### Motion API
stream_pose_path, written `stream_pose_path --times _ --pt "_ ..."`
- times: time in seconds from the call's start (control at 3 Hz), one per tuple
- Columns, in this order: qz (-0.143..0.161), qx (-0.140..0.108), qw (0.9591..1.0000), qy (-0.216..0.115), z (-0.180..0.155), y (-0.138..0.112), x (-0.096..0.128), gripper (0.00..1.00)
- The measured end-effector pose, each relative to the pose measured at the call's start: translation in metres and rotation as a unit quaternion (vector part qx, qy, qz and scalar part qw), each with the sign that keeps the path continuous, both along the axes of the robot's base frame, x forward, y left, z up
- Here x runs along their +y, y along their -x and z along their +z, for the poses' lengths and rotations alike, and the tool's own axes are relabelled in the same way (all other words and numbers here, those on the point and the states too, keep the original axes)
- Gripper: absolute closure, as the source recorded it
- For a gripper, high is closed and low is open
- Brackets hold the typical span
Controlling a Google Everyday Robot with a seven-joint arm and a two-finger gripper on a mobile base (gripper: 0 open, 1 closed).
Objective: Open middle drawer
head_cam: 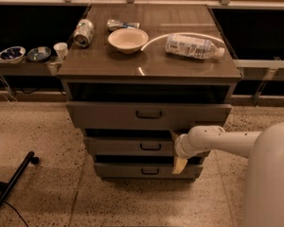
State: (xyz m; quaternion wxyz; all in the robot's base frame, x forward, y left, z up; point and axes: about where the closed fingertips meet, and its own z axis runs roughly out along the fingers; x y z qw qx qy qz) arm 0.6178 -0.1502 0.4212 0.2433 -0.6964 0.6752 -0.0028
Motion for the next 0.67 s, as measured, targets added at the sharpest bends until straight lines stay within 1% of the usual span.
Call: stream_pose_path --times 0.33,0.67 --pt "-0.012 -0.001 0.9999 0.001 -0.0075 -0.0110 -0.0032 0.13" --pt "-0.015 0.003 0.9999 -0.005 -0.0103 -0.0074 -0.0056 0.18"
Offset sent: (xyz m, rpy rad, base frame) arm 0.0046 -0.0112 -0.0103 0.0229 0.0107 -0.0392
